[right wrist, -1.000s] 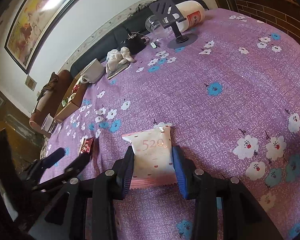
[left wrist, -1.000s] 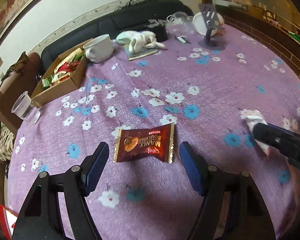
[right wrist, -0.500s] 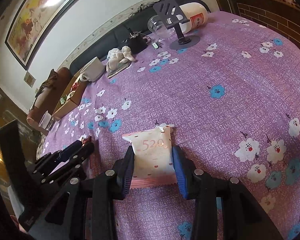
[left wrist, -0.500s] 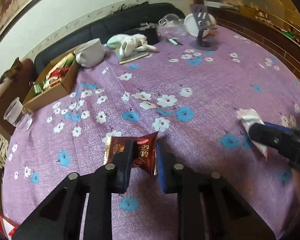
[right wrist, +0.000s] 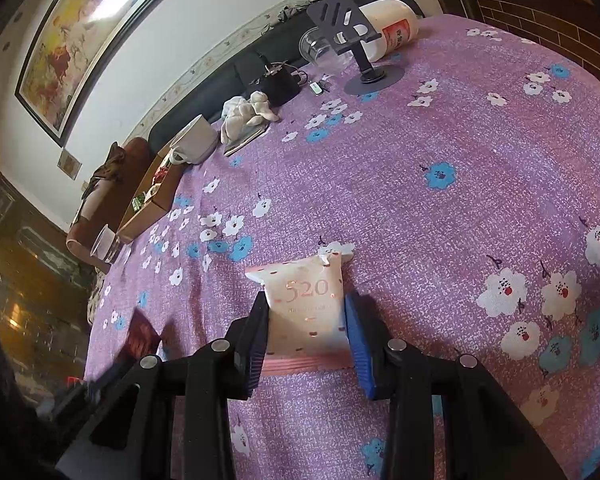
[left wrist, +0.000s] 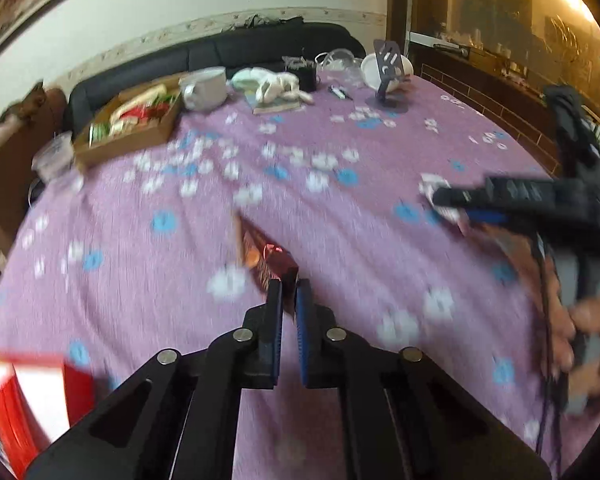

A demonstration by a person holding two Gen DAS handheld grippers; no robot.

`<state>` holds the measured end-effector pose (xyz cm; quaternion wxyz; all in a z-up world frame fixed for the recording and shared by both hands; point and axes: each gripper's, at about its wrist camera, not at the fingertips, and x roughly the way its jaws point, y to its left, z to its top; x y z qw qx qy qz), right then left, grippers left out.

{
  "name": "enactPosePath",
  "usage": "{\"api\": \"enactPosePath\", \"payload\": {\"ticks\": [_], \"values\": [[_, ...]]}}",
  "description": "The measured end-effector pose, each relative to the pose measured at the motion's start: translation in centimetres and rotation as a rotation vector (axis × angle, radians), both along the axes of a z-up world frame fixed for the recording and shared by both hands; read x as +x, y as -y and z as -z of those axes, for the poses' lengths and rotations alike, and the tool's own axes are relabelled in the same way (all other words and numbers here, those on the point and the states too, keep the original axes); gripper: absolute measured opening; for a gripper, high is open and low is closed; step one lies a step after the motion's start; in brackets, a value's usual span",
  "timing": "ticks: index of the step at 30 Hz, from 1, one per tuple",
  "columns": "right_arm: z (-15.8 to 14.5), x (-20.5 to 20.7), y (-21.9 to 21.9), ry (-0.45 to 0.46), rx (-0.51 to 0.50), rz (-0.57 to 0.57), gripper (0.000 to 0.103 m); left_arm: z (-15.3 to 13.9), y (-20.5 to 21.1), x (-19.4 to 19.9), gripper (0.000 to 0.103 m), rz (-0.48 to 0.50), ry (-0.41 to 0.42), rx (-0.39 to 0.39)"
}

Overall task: Organize snacks
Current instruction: 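Grasp the brown MANAY packet with the left tool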

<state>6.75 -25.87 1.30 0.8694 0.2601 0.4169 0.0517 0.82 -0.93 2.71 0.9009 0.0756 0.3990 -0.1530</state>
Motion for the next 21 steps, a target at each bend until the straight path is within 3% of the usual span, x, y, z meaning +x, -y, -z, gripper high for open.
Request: {"api": "enactPosePath", "payload": {"ticks": [2, 5, 9, 10, 11, 13, 16, 19, 21], "values": [[0.0, 0.0, -0.1, 0.001, 0.0, -0.002, 0.038, 0.6, -1.1, -2.2, 0.0, -0.004, -0.04, -0.037], [0.1, -0.2, 0.0, 0.001, 0.008, 0.0, 0.038, 1.1, -1.6, -5.3, 0.0, 0.019, -0.057, -0.023], [0.1, -0.1, -0.2, -0.001, 0.004, -0.005, 0.038, -0.7, -2.5, -6.8, 0.004, -0.032, -0.058, -0.082], [0.1, -0.1, -0.2, -0.001, 0.004, -0.006, 0.038, -1.5, -2.4, -6.3, 0.021, -0.054, -0.048, -0.086], [0.0, -0.1, -0.3, -0.002, 0.003, -0.006, 0.038, -1.9, -2.2, -5.8, 0.053, -0.07, -0.042, -0.085], [0.1, -0.1, -0.2, -0.003, 0.008, -0.007, 0.038, -2.9, -2.1, -4.2, 0.087, -0.16, 0.001, -0.076], [0.1, 0.0, -0.1, -0.005, 0.021, -0.006, 0.038, -2.6, -2.0, -2.0, 0.087, -0.224, 0.001, -0.048], [0.1, 0.0, -0.2, -0.007, 0.018, -0.009, 0.038, -0.1, -1.5, 1.3, 0.087, -0.277, -0.115, -0.009], [0.1, 0.1, -0.2, -0.008, 0.024, -0.012, 0.038, 1.3, -1.6, 2.5, 0.087, -0.323, -0.147, -0.006]]}}
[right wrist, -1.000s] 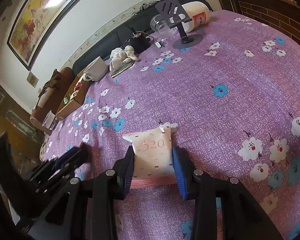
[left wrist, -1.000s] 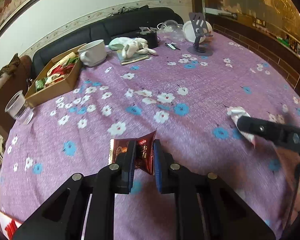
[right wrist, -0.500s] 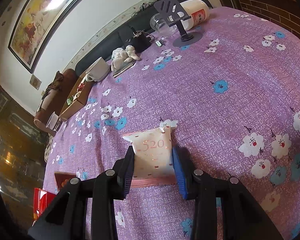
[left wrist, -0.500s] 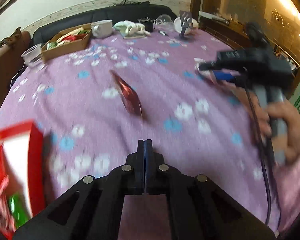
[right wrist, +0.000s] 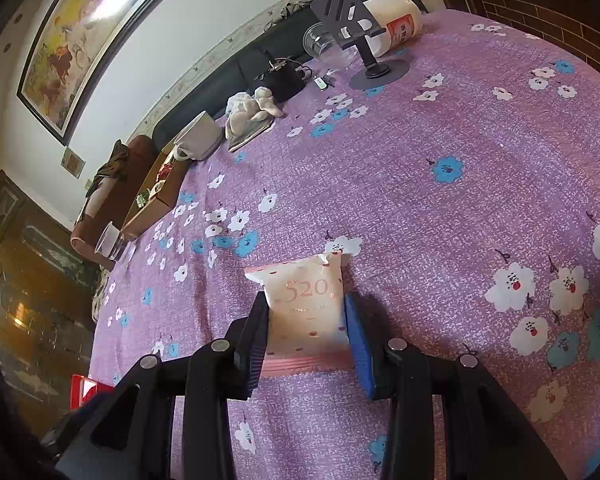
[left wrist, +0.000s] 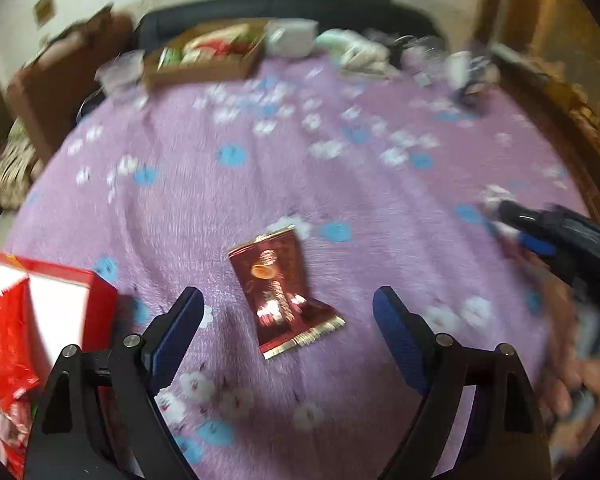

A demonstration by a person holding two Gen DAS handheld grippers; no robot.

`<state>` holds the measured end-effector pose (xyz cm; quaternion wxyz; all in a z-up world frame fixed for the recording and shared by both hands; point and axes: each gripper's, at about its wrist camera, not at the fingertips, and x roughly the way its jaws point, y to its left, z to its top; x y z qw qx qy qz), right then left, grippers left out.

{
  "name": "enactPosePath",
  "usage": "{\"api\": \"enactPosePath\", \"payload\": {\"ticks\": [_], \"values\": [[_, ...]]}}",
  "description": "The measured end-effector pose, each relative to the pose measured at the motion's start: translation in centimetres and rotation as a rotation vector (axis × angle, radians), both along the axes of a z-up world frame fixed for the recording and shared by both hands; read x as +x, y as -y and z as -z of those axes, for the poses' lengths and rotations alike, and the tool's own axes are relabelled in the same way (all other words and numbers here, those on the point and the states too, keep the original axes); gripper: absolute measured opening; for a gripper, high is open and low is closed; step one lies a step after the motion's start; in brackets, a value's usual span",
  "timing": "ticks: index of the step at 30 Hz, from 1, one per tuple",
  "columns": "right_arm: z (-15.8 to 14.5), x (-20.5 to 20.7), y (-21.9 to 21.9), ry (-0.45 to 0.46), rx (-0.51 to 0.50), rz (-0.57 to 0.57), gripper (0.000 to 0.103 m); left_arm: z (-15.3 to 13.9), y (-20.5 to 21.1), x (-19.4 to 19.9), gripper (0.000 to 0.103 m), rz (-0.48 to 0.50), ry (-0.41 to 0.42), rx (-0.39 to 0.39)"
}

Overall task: Organize snacks
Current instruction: 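Grasp the brown MANAY packet with the left tool, then carry both packets over the white tray and open both tools to release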

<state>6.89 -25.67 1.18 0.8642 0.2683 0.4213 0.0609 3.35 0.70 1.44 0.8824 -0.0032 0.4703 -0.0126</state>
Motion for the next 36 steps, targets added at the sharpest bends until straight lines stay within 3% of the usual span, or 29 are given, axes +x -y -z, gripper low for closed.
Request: {"api": "enactPosePath", "payload": {"ticks": [1, 2, 3, 6, 8, 16, 22, 29, 33, 36], "values": [[0.0, 0.0, 0.0, -0.001, 0.006, -0.001, 0.038, 0.6, -0.2, 0.5, 0.085, -0.01, 0.003, -0.014], [0.1, 0.1, 0.1, -0.002, 0.012, 0.0, 0.038, 1.0, -0.3, 0.8, 0.073, -0.014, 0.004, -0.016], [0.1, 0.1, 0.2, -0.003, 0.016, 0.001, 0.038, 1.4, -0.2, 0.8, 0.07, -0.018, 0.006, -0.003], [0.1, 0.1, 0.1, -0.007, 0.021, 0.0, 0.038, 1.1, 0.4, -0.2, 0.036, 0.036, 0.055, 0.029], [0.1, 0.1, 0.0, -0.008, 0.022, -0.005, 0.038, 1.0, 1.0, -0.6, 0.031, 0.074, 0.058, 0.046], [0.1, -0.1, 0.0, 0.0, 0.011, -0.005, 0.038, 0.6, 0.8, -4.0, 0.027, 0.152, 0.052, -0.005], [0.1, -0.4, 0.1, 0.014, 0.026, -0.009, 0.038, -1.8, -0.6, -9.9, 0.027, 0.188, 0.117, -0.057], [-1.1, -3.3, 0.2, 0.085, 0.254, -0.047, 0.038, -5.6, -4.4, -16.4, 0.027, 0.185, 0.244, -0.08], [-2.1, -6.3, -1.8, 0.112, 0.355, -0.101, 0.038, -6.0, -6.1, -18.4, 0.027, 0.186, 0.262, -0.101], [-2.4, -9.3, -4.0, 0.136, 0.375, -0.135, 0.038, -5.6, -6.5, -20.2, 0.027, 0.202, 0.27, -0.112]]}}
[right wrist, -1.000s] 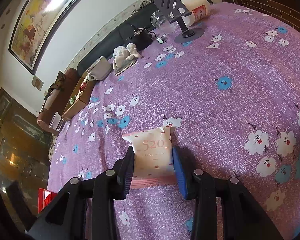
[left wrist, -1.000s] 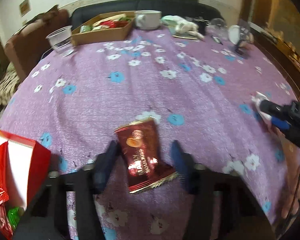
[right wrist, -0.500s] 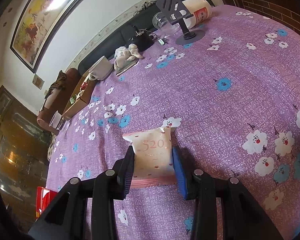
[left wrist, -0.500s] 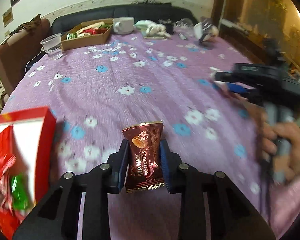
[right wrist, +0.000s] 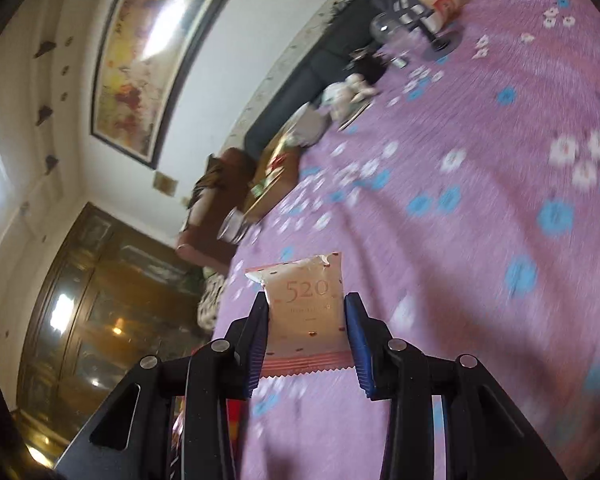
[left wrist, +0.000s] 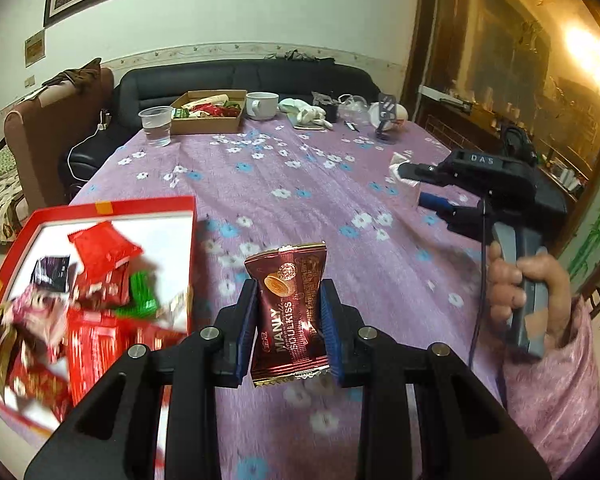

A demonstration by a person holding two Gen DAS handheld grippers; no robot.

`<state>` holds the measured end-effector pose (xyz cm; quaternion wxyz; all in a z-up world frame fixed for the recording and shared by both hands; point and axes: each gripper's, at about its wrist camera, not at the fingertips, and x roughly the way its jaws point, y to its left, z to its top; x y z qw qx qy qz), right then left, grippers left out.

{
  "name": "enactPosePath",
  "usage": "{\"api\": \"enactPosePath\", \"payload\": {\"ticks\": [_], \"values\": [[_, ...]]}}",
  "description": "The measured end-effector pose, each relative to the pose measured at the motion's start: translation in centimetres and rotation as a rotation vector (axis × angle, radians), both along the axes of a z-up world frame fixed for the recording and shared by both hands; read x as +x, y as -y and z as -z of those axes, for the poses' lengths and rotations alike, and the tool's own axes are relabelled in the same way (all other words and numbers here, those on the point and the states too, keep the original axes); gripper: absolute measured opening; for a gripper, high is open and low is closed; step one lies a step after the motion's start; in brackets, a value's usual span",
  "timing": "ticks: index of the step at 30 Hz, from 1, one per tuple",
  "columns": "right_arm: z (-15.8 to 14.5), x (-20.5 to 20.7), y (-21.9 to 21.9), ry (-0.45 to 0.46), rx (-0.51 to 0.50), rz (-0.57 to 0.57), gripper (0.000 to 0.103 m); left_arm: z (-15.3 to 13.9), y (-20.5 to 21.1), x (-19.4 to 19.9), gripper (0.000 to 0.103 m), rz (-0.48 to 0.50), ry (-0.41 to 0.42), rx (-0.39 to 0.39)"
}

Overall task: Organize snacks
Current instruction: 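Carry both packets over the white tray and open both tools to release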

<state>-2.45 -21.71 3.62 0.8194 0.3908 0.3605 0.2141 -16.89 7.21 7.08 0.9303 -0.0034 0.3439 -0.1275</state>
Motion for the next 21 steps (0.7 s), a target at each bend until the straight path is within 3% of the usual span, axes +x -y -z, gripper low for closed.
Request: {"api": "enactPosePath", "payload": {"ticks": [4, 9, 21], "values": [[1.0, -4.2, -2.1, 0.014, 0.022, -0.043, 0.038, 0.9, 0.1, -2.0, 0.027, 0.035, 0.01, 0.011], [1.7, -8.1, -4.5, -0.011, -0.023, -0.098, 0.038, 0.5, -1.3, -3.5, 0.027, 0.009, 0.044, -0.014], [0.7, -11.1, -10.3, 0.016, -0.094, -0.208, 0.038, -0.1, -4.4, -4.9, 0.028, -0.056, 0.085, -0.032]]}}
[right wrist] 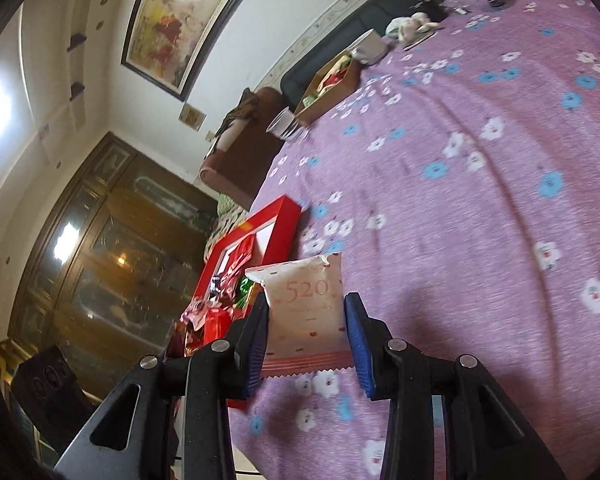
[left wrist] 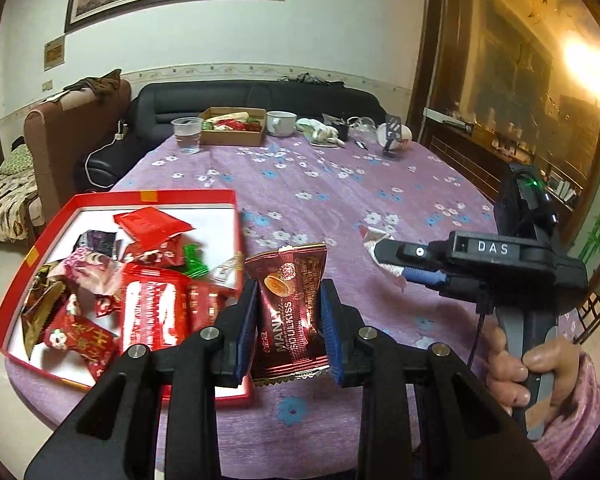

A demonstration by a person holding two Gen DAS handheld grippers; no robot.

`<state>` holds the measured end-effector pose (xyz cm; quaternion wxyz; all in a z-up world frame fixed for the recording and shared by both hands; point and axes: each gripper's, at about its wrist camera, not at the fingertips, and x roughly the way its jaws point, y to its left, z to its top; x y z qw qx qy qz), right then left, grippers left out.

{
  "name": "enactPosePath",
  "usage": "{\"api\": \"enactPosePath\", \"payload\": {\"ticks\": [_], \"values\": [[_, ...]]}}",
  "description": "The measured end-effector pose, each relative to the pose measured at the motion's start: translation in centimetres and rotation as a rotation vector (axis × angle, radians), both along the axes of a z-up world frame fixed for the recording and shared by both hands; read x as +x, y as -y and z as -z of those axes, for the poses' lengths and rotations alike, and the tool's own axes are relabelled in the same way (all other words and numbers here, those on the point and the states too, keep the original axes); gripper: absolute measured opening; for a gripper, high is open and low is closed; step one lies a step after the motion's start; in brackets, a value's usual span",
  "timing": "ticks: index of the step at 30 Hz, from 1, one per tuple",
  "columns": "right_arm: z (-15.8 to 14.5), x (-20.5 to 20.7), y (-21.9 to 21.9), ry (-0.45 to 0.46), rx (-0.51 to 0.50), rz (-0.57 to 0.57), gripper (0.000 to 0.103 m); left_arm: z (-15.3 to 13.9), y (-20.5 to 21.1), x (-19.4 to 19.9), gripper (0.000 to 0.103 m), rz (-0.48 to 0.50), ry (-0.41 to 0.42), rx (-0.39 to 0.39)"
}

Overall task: Organize snacks
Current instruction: 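Carry both packets over the white tray and open both tools to release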

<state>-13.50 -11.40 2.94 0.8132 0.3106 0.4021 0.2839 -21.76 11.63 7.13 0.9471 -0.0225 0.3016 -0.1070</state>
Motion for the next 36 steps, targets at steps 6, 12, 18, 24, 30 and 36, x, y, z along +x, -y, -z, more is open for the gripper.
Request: {"api": "enactPosePath", "payload": {"ticks": [6, 12, 18, 24, 30, 36], "values": [[0.3, 0.2, -1.4, -0.01, -0.021, -0.019, 0.038, 0.2, -1.1, 0.0, 0.028, -0.02, -0.005, -0.01], [0.1, 0.3, -2.1, -0.006, -0.035, -0.027, 0.038, 0.2, -1.6, -0.1, 0.028, -0.031, -0.005, -0.01], [-0.3, 0.1, -3.5, 0.014, -0.065, -0.05, 0.038, 0.3, -2.3, -0.2, 0.028, -0.045, -0.009, -0.014], [0.2, -0.2, -4.4, 0.004, -0.065, -0.073, 0.038, 0.6, -2.6, -0.5, 0.028, -0.055, -0.019, -0.009], [0.4, -0.6, -4.9, 0.003, -0.066, -0.09, 0.038, 0.8, -3.1, -0.5, 0.028, -0.073, -0.027, -0.01], [1.1, -0.8, -5.1, -0.009, -0.067, -0.099, 0.038, 1.0, -3.3, -0.5, 0.028, -0.079, -0.038, -0.007]]}}
